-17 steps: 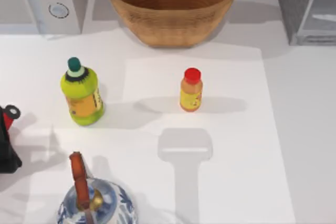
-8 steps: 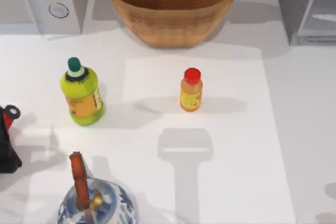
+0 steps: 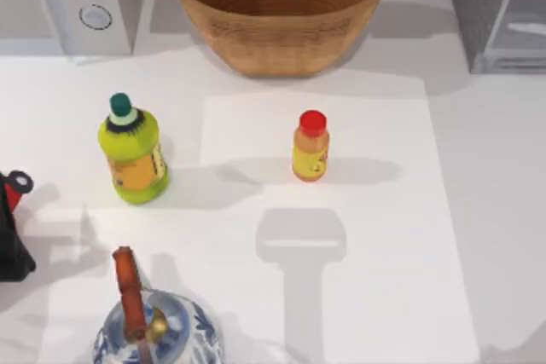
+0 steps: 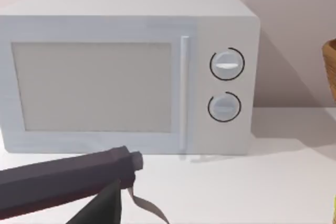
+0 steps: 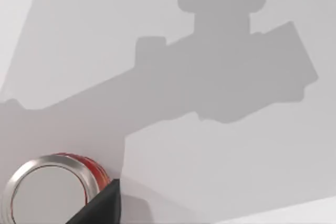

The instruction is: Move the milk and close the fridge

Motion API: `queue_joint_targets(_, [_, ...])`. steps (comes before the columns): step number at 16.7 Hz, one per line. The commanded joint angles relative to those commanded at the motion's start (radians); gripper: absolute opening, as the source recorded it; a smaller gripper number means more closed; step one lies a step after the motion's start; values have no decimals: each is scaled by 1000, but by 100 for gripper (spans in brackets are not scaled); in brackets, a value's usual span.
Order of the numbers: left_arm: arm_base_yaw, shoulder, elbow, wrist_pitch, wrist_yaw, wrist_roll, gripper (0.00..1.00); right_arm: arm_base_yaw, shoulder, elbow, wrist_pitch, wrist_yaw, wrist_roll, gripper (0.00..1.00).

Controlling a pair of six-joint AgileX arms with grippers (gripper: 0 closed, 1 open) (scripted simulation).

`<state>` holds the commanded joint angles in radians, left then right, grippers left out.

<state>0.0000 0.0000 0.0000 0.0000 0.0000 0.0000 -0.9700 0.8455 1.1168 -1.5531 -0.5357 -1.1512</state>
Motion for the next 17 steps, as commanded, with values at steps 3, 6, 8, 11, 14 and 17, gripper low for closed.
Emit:
queue_joint_targets(3, [0,0,0,0,0,0,100,-242,278,74,1,-123,-265,100])
queue_joint_targets(6, [0,0,0,0,0,0,100,-463,535,134,12,-231,-503,100])
queue_joint_targets(8, [0,0,0,0,0,0,100,-590,684,166,24,-291,-640,100])
queue_joint_targets(11, [0,0,0,0,0,0,100,-739,860,201,44,-360,-799,100])
queue_joint_targets(14, [0,0,0,0,0,0,100,-825,961,219,61,-399,-890,100])
queue_joint_targets(17, [0,0,0,0,0,0,100,-840,979,222,65,-406,-906,100])
